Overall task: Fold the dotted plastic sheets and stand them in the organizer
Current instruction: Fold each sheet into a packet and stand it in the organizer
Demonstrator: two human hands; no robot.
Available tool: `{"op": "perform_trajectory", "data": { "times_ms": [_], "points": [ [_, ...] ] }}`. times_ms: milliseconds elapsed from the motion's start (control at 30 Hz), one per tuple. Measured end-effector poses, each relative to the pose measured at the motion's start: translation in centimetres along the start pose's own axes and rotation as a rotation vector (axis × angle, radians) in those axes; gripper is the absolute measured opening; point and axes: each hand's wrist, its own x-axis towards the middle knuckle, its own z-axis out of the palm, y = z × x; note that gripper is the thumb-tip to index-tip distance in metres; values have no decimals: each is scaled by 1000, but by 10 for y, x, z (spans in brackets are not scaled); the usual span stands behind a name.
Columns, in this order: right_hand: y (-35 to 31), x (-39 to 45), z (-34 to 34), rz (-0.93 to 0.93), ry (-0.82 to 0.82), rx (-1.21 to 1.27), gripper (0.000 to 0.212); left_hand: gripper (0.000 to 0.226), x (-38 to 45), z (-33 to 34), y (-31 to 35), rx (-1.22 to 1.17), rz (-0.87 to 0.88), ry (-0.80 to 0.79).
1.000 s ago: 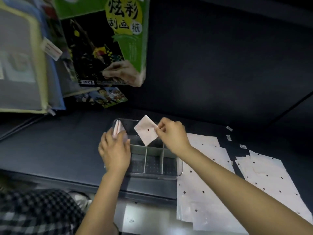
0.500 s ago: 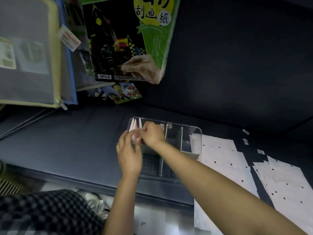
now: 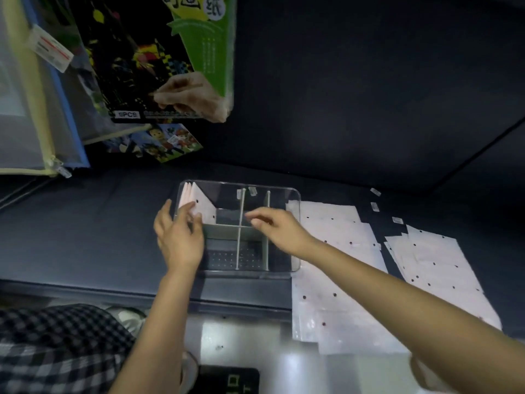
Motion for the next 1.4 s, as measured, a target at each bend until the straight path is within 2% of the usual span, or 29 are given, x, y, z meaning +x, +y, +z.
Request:
{"op": "perform_trajectory", "data": {
  "times_ms": [100,200,233,300,433,500,567,633,700,933,1000,1067,1133,1200,1300,1400],
  "points": [
    [49,-63,-37,76,68,19,25,27,-15,7,22,45,179,59],
    [103,-125,-61,189,73,-143,29,23,-47,26,53,45,446,43],
    [120,-145,-65,230,49,-221,35,23,-61,35,61,26,526,-23],
    [148,-182,-67,279,-36,-355,52,24,-93,54,74,-8,636,-257],
    [189,-233,-59,200,-231,-575,83,35,-156,93,66,94,694,-797],
    [200,-246,-55,147,-266,-683,85,52,-177,104,45,228,691,-969],
    [207,-251,-53,124,-261,-737,79,71,-188,110,24,376,715,-1049],
    [212,-252,-52,103,-235,-732,70,84,-193,111,10,506,784,-1048],
    [216,-251,-55,84,-225,-674,60,83,-196,113,6,556,835,-1002],
    [209,-238,-78,186,-320,-417,36,34,-194,116,17,468,827,-868],
    [201,-229,-87,215,-337,-374,29,21,-191,114,27,343,731,-860],
    [189,-218,-103,266,-389,-281,23,26,-185,111,42,152,516,-890],
    [177,-202,-122,296,-436,-202,33,34,-175,108,57,-4,316,-971],
    [166,-186,-140,291,-429,-168,28,32,-163,105,74,-71,278,-962],
    [162,-161,-161,271,-324,-152,26,9,-152,104,94,-111,346,-701],
    [170,-136,-169,297,-208,-183,26,34,-153,107,100,-88,472,-411]
  ]
}}
